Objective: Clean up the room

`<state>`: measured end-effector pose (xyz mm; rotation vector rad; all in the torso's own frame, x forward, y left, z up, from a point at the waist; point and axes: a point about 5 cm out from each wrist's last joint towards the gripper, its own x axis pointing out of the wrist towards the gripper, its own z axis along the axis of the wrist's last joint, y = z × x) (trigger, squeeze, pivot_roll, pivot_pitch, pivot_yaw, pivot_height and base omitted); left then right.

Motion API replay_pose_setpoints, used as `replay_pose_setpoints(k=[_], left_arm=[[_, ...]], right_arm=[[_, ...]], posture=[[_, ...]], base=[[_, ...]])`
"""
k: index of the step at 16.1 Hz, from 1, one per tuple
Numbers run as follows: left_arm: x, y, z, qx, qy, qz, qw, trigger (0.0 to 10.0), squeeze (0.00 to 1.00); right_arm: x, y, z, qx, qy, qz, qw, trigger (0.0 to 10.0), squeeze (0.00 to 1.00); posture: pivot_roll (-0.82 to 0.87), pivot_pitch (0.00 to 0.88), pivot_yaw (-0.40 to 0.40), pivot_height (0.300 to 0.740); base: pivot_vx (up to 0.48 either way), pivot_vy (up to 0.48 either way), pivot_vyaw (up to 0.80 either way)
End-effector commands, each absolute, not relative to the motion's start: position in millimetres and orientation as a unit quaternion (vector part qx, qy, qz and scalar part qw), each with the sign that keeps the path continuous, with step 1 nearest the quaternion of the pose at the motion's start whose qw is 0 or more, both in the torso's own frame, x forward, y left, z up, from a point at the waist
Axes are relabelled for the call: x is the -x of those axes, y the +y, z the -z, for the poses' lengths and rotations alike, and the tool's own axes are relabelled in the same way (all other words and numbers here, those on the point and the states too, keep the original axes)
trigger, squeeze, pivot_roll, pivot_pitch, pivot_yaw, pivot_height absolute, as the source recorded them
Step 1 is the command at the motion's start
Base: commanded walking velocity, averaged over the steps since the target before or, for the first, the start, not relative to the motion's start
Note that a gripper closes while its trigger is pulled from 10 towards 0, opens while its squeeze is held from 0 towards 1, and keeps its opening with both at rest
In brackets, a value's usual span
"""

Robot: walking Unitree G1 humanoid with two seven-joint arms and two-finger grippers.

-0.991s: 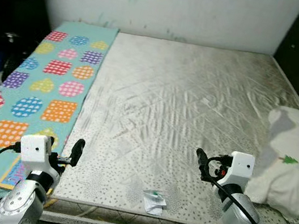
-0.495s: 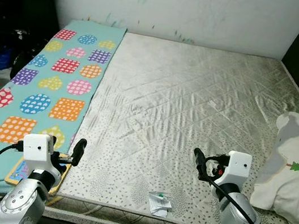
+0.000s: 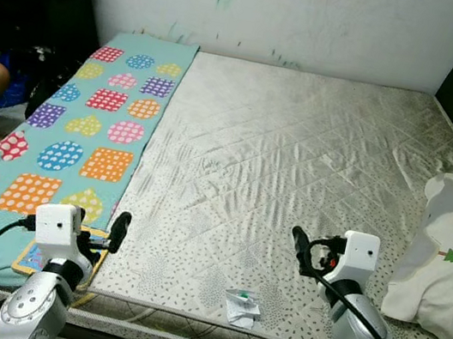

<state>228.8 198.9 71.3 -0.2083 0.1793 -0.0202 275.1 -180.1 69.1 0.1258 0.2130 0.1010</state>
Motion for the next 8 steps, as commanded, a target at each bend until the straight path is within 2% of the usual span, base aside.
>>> replay_pose_setpoints(k=[1, 6, 8], left_arm=[[-225.5, 201.7, -71.8, 0.104, 0.093, 0.005, 0.990, 10.0, 0.00], [-224.4, 201.0, -72.0, 0.105, 0.095, 0.003, 0.990, 10.0, 0.00], [-224.5, 200.9, -72.3, 0.106, 0.095, 0.002, 0.990, 10.0, 0.00]], right_arm=[[-274.1, -178.6, -70.8, -0.061, 0.107, -0.056, 0.991, 10.0, 0.00], [-274.9, -177.8, -71.4, -0.058, 0.105, -0.061, 0.991, 10.0, 0.00], [-275.3, -175.8, -73.4, -0.058, 0.099, -0.071, 0.991, 10.0, 0.00]], posture=[[-0.06, 0.004, 0.032, 0.666], [-0.06, 0.009, 0.030, 0.611], [-0.06, 0.010, 0.027, 0.611]], base=[[0.000, 0.000, 0.00], [0.000, 0.000, 0.00], [0.000, 0.000, 0.00]])
